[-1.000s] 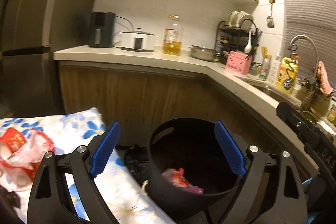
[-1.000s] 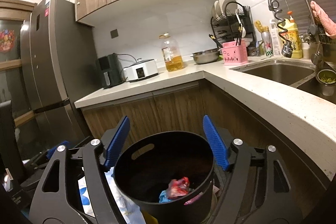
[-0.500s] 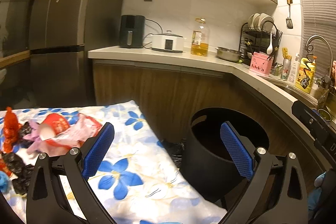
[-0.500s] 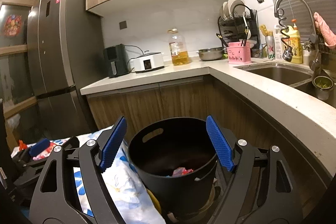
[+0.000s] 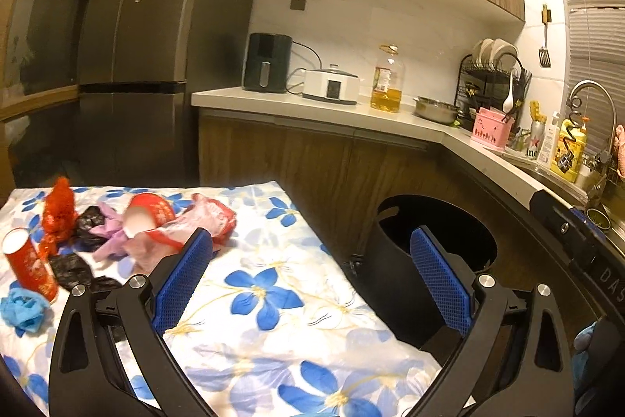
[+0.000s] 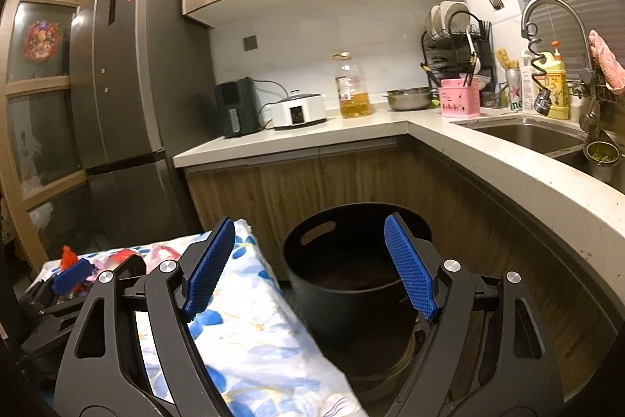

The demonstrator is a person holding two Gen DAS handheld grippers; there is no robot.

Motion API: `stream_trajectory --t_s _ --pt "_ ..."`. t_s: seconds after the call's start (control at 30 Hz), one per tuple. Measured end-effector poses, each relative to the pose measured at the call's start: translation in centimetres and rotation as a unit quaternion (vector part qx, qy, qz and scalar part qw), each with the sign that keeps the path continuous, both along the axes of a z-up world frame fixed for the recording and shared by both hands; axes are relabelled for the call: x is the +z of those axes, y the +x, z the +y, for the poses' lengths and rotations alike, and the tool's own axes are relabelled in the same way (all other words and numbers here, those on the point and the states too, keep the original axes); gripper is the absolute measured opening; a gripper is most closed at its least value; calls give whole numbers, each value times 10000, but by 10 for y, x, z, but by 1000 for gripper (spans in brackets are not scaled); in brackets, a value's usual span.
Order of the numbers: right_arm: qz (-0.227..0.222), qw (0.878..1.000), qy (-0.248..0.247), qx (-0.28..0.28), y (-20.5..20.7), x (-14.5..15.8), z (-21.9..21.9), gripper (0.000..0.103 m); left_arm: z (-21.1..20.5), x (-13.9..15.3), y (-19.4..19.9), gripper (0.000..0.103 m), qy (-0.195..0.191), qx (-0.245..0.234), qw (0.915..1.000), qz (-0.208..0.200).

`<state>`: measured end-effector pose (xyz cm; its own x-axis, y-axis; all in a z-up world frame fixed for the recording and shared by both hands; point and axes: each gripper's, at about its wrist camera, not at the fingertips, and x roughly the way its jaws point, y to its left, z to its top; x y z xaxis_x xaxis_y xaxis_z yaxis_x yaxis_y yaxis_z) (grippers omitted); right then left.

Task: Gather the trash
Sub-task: 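Move both tools back toward the remaining trash on the table, then grasp the blue glove with the left tool while the right tool grasps the black bag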

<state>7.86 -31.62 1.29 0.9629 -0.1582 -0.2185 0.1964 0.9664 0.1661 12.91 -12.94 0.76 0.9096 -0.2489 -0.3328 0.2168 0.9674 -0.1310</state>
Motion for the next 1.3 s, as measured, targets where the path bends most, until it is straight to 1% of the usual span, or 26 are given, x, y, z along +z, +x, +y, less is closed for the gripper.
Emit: stream_trajectory --t_s 0.3,0.43,0.57,0.77,0.87,1.13,1.27,1.3 --pt "31 9996 42 270 -7 -8 39 78 46 -6 -24 97 -24 449 9990 -41" --pt "17 9990 40 439 -7 -13 60 78 71 -13 -34 97 35 750 9972 -45" --pt "57 9980 -18 630 -4 -17 84 78 99 -20 -40 97 -8 1005 9949 16" --pt "88 9953 -116 959 2 -26 122 78 144 -29 -47 97 -10 1474 9891 49" --pt "141 9932 -137 1145 7 -33 142 78 166 -35 -50 97 77 1707 9853 60" --pt "121 9869 -234 1589 15 -46 190 78 215 -49 -51 97 24 2078 9779 225" --pt "194 9834 -288 1784 19 -54 211 78 237 -58 -47 97 -44 2091 9771 397" --pt "212 9826 -294 1822 19 -57 214 78 245 -61 -44 97 -18 2155 9752 503"
